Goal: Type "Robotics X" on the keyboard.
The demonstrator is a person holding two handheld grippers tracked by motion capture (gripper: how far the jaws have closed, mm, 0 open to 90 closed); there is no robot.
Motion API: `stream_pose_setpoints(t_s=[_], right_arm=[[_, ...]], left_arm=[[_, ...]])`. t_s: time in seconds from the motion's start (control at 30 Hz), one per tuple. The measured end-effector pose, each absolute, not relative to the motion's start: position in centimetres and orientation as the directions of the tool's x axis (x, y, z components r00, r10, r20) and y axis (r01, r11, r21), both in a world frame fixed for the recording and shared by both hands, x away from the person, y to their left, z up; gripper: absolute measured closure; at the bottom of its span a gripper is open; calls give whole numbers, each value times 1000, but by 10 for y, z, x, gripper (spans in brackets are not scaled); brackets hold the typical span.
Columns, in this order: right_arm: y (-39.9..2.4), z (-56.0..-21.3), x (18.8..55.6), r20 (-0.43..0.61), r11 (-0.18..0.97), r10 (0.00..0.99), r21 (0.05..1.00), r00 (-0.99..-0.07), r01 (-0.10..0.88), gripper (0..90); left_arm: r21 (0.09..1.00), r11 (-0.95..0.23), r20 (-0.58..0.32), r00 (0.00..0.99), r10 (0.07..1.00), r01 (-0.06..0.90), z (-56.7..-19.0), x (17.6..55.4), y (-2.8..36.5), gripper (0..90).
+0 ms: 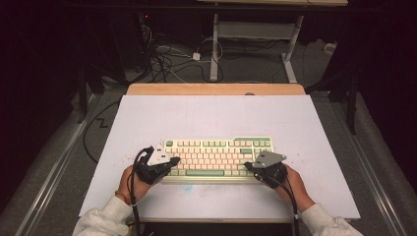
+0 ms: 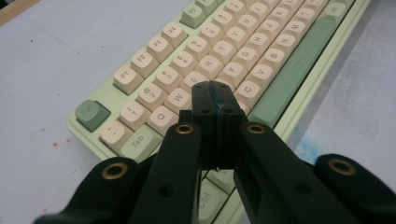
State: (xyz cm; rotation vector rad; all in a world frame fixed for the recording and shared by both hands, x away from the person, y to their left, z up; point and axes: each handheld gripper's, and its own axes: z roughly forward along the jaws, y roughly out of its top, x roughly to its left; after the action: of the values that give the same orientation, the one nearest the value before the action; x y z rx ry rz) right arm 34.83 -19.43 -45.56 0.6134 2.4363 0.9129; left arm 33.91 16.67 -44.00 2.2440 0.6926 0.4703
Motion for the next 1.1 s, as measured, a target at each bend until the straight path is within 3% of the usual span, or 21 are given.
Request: stream_pose_setpoints(t_s=[1.1], right_arm=[[-195,-456,348,-261,677,552,695,-792,243,900]], left_arm=[[674,-664,139,827,544,324,-454,352,138,874]])
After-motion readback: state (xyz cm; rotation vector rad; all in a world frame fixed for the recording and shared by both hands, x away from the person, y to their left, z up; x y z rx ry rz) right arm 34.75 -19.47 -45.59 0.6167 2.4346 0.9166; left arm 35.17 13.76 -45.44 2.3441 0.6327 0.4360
